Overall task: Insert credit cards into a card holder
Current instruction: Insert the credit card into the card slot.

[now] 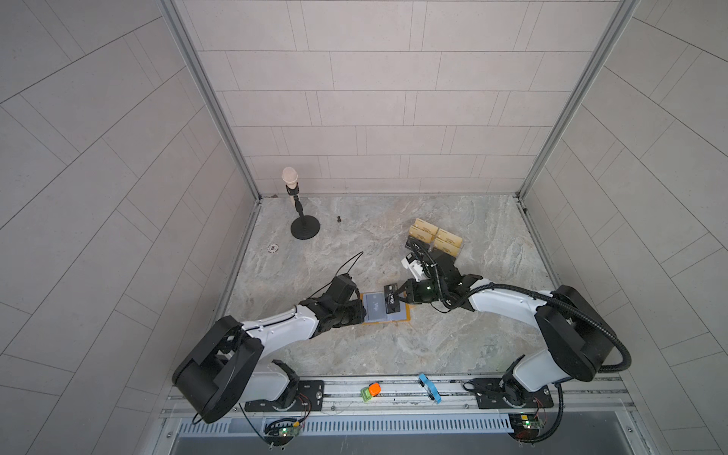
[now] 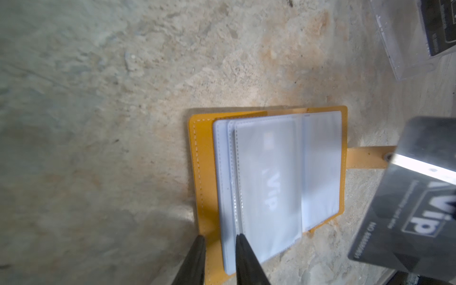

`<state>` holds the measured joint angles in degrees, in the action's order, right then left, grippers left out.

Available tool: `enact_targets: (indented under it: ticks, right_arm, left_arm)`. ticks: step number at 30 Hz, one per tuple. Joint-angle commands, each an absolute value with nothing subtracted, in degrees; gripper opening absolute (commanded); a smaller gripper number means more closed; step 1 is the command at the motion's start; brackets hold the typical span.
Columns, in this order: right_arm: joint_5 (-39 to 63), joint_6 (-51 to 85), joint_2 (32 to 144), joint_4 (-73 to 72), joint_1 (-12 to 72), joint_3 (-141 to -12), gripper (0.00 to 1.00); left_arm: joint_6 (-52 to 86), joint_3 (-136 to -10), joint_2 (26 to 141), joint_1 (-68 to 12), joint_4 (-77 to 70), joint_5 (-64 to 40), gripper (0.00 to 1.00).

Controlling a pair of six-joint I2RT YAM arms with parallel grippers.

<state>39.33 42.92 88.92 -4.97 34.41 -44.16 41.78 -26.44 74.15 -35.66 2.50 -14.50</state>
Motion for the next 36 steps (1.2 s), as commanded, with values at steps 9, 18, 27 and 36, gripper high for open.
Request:
enact_targets:
  ticks: [9,18,27,36]
  right_arm:
    - [47.57,36.61,97.14,-1.05,30.71,-51.0,0.0]
    - [50.4,38.11,100.95,-4.82,30.28,-50.01,0.0]
    - [51.03,42.26,102.86,-10.95,30.24,-48.06,0.0]
    - [50.8,45.07,102.16,-14.4,30.19,-44.68,0.0]
  left_arm:
    - [38.11,-33.67,76.18,-36.09,7.89,-14.83,0.28]
    - [37.0,-37.66,77.59,-39.64,9.43,-16.14,0.23]
    - [37.36,-37.5,83.01,-39.97,6.24,-17.15,0.15]
    - [37.9,-35.62,84.85,-39.92,5.59,-15.16,0.06]
